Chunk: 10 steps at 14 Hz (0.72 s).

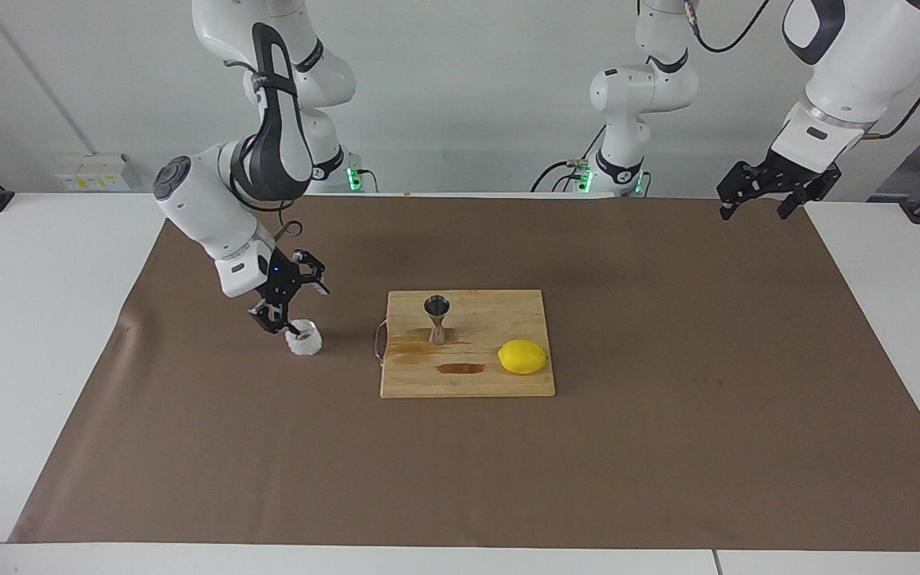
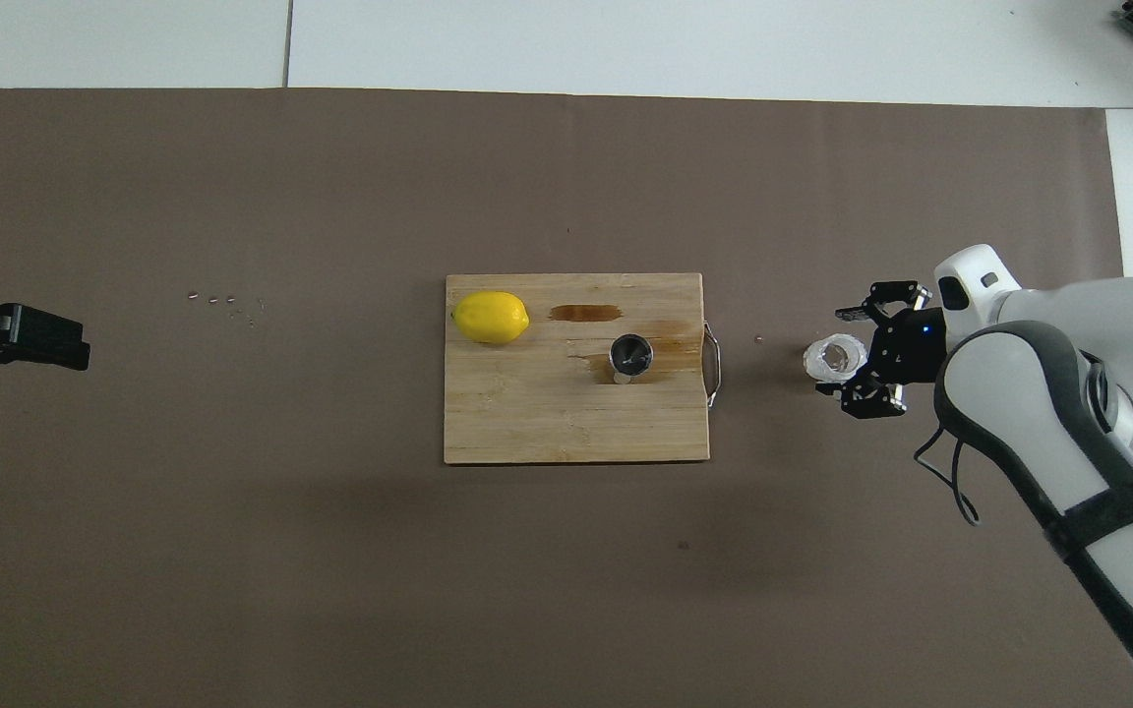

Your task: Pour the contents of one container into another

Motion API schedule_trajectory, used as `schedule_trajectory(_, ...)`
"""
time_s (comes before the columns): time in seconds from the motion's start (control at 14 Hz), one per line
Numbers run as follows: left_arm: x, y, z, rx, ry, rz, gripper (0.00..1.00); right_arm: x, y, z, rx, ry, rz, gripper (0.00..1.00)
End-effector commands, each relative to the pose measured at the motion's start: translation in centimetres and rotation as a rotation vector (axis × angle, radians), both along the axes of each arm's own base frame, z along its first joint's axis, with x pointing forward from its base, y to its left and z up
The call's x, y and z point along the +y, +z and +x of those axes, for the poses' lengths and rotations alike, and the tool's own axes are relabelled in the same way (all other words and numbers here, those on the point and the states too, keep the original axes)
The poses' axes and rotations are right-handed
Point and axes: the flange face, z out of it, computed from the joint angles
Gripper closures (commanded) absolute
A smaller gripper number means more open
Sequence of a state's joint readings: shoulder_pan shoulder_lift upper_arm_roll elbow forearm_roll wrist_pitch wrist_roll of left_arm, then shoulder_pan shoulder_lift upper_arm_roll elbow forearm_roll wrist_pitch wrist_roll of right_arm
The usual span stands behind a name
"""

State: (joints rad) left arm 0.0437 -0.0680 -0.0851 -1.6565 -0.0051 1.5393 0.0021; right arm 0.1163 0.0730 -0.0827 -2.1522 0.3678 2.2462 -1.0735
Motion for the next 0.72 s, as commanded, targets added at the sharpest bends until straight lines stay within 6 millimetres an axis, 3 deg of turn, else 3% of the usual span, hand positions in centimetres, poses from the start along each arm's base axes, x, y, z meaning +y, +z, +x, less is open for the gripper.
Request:
schedule_trajectory(0.0, 0.3, 0.1, -0.2, 0.001, -0.001, 0.018, 0.00, -0.3, 1.7, -0.7, 0.079, -0.146, -0.096, 0.00)
schedule_trajectory(0.21, 0.3, 0.0, -0.2, 0.002, -0.001, 0.018, 0.00, -0.6, 5.9, -0.8, 0.158, -0.324, -0.243, 0.00)
schedule_trajectory(0.5, 0.3, 0.1, -0.2, 0.001, -0.001, 0.018, 0.00, -0.8, 11.9, -2.5, 0.237, -0.586, -0.261, 0.00)
schedule_trajectory(0.64, 0.3, 0.1, -0.2, 0.001, -0.001, 0.018, 0.00, -1.3, 15.9, -2.4, 0.275, -0.679, -0.269, 0.00)
